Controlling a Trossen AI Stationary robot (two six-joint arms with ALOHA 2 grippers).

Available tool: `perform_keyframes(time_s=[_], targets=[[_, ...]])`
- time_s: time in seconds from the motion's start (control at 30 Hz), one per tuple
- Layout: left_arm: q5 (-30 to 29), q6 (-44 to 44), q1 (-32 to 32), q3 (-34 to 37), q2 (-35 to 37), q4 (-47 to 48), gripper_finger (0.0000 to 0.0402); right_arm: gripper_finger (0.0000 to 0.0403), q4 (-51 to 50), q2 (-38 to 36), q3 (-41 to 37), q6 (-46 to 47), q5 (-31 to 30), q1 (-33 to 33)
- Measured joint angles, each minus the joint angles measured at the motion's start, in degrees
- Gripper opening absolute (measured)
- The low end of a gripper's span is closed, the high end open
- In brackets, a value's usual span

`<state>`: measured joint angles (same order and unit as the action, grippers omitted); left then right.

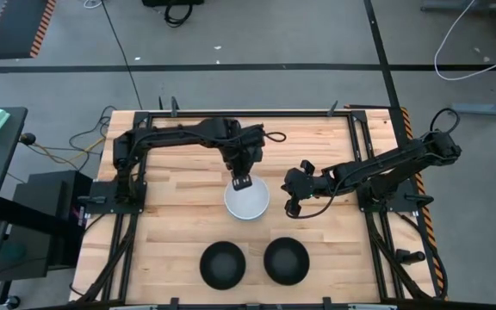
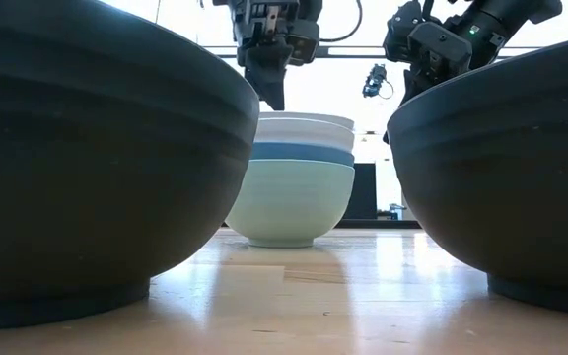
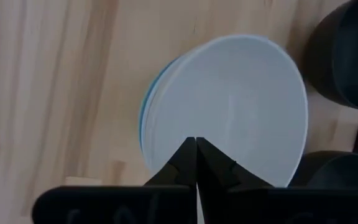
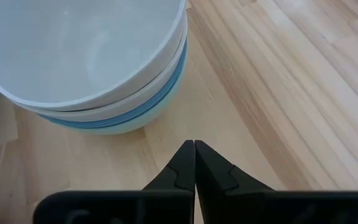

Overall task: Nest bowls inside each other
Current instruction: Stack the white bowl on the stacked white bowl

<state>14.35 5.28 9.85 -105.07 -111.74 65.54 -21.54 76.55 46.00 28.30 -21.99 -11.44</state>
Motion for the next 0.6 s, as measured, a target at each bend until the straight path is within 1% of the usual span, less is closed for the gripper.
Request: perform_keyframes(time_s=[0.3,0.6], targets=[[0.2,0.1,1.2,6.2,0.0,-2.4,0.0004,0.0004,-0.2,0.0,0.0,-0.4,0.0,0.0],[0.7,0.1,1.9,7.0,0.0,-3.8,0.0004,0.0004,-0.3,0.0,0.0,-0.4,0.0,0.0]])
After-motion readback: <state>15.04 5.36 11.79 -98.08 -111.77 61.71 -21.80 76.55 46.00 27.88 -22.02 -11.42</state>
